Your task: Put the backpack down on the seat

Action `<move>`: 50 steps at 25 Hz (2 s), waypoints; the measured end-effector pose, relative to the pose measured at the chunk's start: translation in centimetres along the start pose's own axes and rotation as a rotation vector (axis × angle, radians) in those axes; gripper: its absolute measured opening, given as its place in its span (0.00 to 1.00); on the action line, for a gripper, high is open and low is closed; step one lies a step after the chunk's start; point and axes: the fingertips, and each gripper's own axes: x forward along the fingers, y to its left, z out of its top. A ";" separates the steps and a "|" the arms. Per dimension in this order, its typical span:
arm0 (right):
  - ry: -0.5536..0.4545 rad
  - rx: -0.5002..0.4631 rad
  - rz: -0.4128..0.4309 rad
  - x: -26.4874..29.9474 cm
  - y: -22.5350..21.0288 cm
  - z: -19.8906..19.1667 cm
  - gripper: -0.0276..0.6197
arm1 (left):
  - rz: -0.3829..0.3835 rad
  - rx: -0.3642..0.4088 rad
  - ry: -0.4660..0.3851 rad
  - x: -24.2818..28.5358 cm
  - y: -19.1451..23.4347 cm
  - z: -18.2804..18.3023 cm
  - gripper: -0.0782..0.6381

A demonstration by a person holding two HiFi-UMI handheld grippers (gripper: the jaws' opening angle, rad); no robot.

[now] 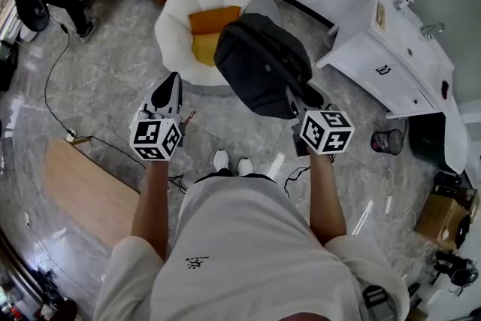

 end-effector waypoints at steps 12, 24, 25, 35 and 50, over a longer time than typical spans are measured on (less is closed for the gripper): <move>-0.042 0.025 0.002 1.1 2.6 1.5 0.24 | -0.028 -0.016 -0.019 -1.2 2.8 0.0 0.13; -0.043 0.021 0.033 2.4 4.0 2.2 0.24 | -0.015 -0.018 -0.009 -1.2 3.9 -0.5 0.13; -0.041 0.018 0.037 2.7 4.0 2.2 0.24 | -0.014 -0.017 -0.008 -1.1 4.0 -0.4 0.13; -0.032 -0.013 0.078 7.5 2.4 4.3 0.24 | 0.016 -0.042 -0.010 2.4 5.3 -0.2 0.13; 0.034 -0.057 0.171 19.6 -3.4 10.0 0.24 | 0.113 -0.057 0.034 13.5 8.8 1.2 0.13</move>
